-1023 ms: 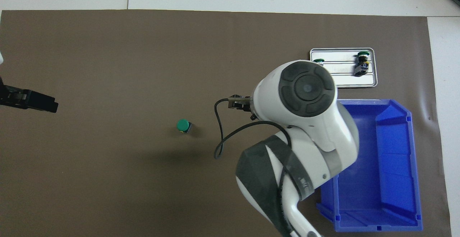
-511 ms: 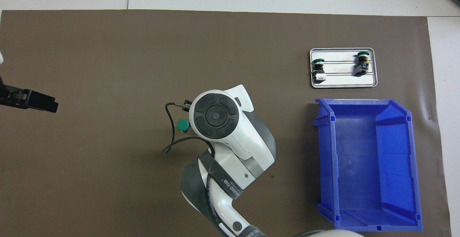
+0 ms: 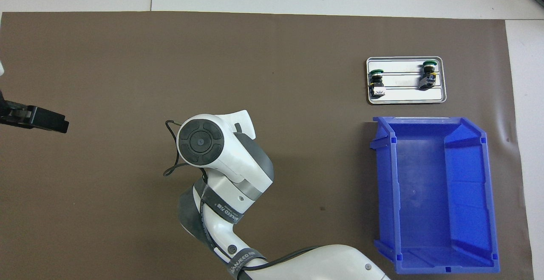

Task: Place and press button with both arms
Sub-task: 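Lower the right gripper and close it on the green button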

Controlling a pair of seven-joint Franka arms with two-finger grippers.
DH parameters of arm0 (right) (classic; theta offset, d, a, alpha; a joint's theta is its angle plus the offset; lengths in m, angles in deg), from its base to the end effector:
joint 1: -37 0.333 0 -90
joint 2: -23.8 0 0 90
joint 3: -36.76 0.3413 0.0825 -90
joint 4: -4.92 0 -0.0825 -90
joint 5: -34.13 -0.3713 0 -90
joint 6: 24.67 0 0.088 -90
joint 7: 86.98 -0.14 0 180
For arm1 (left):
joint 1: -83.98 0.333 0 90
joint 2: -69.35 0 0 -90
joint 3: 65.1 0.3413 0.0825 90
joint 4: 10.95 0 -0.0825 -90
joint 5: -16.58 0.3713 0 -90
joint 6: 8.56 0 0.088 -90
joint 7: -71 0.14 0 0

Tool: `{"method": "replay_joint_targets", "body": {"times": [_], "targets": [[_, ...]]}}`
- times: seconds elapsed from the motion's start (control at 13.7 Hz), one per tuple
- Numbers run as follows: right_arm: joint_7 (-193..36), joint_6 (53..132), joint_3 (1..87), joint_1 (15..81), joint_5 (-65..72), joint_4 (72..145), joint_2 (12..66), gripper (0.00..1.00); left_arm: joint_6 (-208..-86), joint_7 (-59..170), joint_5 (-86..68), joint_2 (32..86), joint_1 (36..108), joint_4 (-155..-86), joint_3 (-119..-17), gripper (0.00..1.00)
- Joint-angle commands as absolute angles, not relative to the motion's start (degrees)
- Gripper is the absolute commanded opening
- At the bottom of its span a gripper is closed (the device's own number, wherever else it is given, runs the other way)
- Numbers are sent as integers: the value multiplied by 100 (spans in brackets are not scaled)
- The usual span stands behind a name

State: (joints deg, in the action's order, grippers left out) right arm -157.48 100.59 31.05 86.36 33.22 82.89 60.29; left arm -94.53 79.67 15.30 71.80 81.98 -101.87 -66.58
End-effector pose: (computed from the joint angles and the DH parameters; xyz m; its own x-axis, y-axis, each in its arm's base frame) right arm 0.5335 0.5329 0.3603 0.8910 -0.4417 0.1055 -0.4225 -0.8914 -0.1640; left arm 0.5174 -0.0350 0.6262 0.9765 -0.2119 -0.0399 -0.2109 -0.9771 0.0276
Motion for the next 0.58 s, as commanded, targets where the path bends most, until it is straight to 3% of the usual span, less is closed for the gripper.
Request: {"method": "replay_joint_targets", "body": {"times": [0.0, 0.51], "targets": [[-15861, 10216, 3070, 8727, 3369, 8147, 6195, 100, -9540, 8015, 1570, 7339, 8249, -10367, -6694, 100], [-15756, 10268, 3070, 8762, 3500, 8718, 6055, 100, -9540, 8015, 1570, 7330, 8258, -10367, -6694, 100]]}}
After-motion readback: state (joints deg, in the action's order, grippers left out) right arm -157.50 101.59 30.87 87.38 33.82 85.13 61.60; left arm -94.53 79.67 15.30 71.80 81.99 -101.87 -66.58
